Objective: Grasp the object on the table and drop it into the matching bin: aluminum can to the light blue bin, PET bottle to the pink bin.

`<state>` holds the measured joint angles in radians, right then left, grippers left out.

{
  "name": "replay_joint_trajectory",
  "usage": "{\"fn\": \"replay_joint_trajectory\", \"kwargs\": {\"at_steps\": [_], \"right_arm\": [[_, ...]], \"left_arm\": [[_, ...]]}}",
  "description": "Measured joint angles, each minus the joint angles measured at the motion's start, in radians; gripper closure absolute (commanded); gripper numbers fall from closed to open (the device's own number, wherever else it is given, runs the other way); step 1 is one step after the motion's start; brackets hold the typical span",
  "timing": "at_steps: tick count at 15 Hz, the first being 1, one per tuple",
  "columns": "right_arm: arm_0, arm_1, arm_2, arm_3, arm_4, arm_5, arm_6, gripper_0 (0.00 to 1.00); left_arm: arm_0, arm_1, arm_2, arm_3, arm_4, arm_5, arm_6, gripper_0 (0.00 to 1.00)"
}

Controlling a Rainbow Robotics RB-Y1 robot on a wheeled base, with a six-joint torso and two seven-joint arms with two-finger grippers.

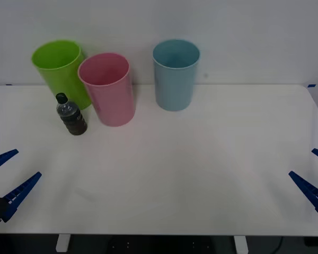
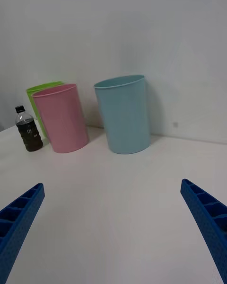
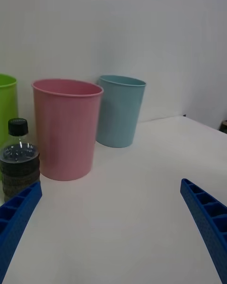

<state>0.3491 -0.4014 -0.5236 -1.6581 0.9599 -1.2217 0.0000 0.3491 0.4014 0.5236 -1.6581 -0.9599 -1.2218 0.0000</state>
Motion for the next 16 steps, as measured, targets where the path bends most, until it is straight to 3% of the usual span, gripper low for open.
{"fn": "replay_joint_trajectory", "kwargs": {"at_steps": [10, 16], "right_arm": [[0.0, 0.0, 0.0, 0.0, 0.0, 0.0, 0.0, 0.0], [0.0, 0.0, 0.0, 0.0, 0.0, 0.0, 0.0, 0.0]], "left_arm": [[-0.016, -0.01, -0.034, 0.018, -0.006, 0.037, -0.001, 0.0], [-0.025, -0.011, -0.086, 0.02, -0.088, 0.195, -0.019, 0.0]]}}
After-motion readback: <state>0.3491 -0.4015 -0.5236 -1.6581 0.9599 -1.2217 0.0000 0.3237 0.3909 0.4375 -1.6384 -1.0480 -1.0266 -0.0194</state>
